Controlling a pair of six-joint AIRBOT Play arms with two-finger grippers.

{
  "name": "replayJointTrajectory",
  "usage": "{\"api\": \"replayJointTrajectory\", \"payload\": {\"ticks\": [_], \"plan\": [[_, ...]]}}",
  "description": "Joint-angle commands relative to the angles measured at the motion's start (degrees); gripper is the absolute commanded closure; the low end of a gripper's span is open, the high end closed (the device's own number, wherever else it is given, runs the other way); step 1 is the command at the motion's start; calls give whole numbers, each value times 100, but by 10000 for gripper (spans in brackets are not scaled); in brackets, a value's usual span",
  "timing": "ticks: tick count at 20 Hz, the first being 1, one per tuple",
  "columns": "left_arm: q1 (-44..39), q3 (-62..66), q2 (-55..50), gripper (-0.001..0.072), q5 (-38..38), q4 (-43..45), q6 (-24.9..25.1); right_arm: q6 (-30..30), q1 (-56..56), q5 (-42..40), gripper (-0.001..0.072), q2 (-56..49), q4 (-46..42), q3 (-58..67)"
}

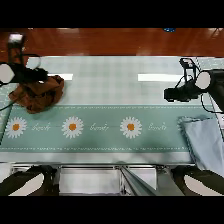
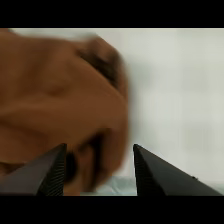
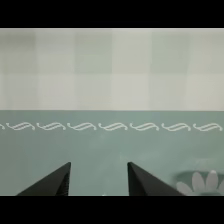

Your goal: Fold the shirts.

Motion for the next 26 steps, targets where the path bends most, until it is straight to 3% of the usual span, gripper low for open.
{"api": "replayJointTrajectory", "payload": {"ticks": [1, 6, 13, 14, 16, 19, 23, 26], "plan": [[870, 155, -216, 201, 511, 214, -374, -44, 2, 48, 301, -7, 138, -2], [1211, 157, -1314, 201, 402, -96, -319, -9, 2, 44, 301, -7, 474, -4], [1217, 160, -2559, 204, -400, -234, -157, 44, 2, 44, 301, -7, 586, -2], [1217, 164, -2588, 254, -472, -234, -85, 57, 2, 44, 301, -7, 586, -2], [1217, 291, -2586, 664, -804, -236, 282, 57, 2, 31, 301, -7, 586, -2], [1215, 1016, -2494, 688, -1541, -949, 1097, 249, 2, -26, 304, 61, 496, 0], [1215, 2144, -1679, 688, -1510, -2391, 1344, 688, -2, -555, 304, 721, 426, 0], [1215, 2981, -949, 688, -1287, -3102, 1495, 684, -2, -636, 304, 1381, 11, 4]]}}
